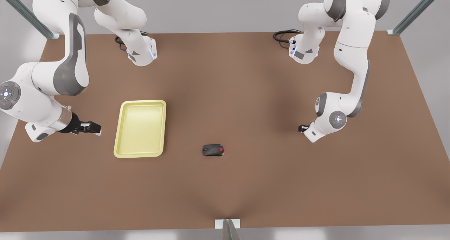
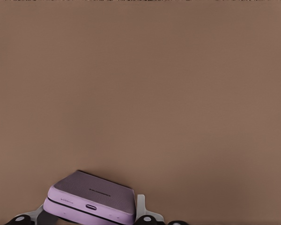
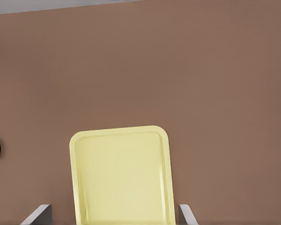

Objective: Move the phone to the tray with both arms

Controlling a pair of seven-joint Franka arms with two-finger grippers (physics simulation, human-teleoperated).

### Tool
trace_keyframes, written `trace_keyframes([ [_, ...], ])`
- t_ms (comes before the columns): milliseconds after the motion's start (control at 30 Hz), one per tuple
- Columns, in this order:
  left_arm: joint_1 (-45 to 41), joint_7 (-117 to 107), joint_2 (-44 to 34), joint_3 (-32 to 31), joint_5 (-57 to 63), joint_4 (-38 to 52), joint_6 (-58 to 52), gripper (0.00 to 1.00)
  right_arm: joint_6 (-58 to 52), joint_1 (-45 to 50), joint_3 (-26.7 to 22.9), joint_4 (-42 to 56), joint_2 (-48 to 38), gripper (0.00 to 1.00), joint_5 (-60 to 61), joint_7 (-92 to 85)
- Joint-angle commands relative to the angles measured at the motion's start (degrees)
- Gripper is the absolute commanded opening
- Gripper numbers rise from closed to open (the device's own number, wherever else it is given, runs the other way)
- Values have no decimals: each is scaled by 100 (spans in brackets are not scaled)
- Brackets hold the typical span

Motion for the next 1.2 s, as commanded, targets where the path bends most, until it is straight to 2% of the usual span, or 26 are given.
trace_keyframes([
  [0,0,-12,-28,0,-25,26,-78,78,2,0,1,3,-6,100,4,-56],
  [100,0,-20,-72,0,-25,105,-174,78,-24,0,-8,3,-15,100,4,-56],
  [200,-9,-47,-107,-9,-69,728,-921,78,-42,0,-8,3,-15,100,4,-56],
  [267,-62,-301,-19,-228,-87,1062,-1089,78,-42,0,-8,3,-15,100,4,-56],
  [500,-1248,-2156,192,-246,-95,1819,-1352,78,2,0,-8,3,-6,100,4,-56],
  [533,-1231,-2069,236,-202,-60,1740,-1493,83,2,0,-8,3,-6,100,4,-56],
  [567,-1196,-2042,315,-158,-16,1687,-1449,100,2,0,-17,3,-6,100,4,-56],
  [600,-1178,-2016,385,-158,-16,1652,-1370,100,2,0,-17,3,-6,100,4,-56],
  [667,-1169,-681,420,-237,-25,1704,-1229,100,2,0,-8,3,-6,100,4,-64],
  [733,-1248,1807,473,-281,-25,1713,-772,100,-16,0,-17,3,-15,100,4,-56],
  [767,-1371,1703,499,-351,-104,1696,-667,100,-33,0,-17,3,-15,100,4,-64],
  [800,-1354,861,500,-281,-350,1590,-763,100,-42,0,-8,3,-24,100,4,-56],
  [833,-1266,-1528,464,-9,-315,1248,-773,100,-42,0,-17,3,-24,100,4,-56],
  [867,-1266,-2646,263,254,-209,783,-588,100,-33,0,-17,3,-15,100,4,-56],
  [933,-1222,-2956,315,536,-824,395,1,100,-16,-8,-17,11,-15,100,4,-64],
  [1000,-1327,-3755,368,484,-1194,439,194,100,-16,-9,-26,11,-15,100,4,-223],
  [1067,-1828,-4485,605,475,-1536,720,405,100,2,-9,-26,3,-6,100,4,-223],
  [1167,-1907,-4485,631,475,-1651,737,502,100,2,-9,-26,-6,-6,100,4,-223],
])
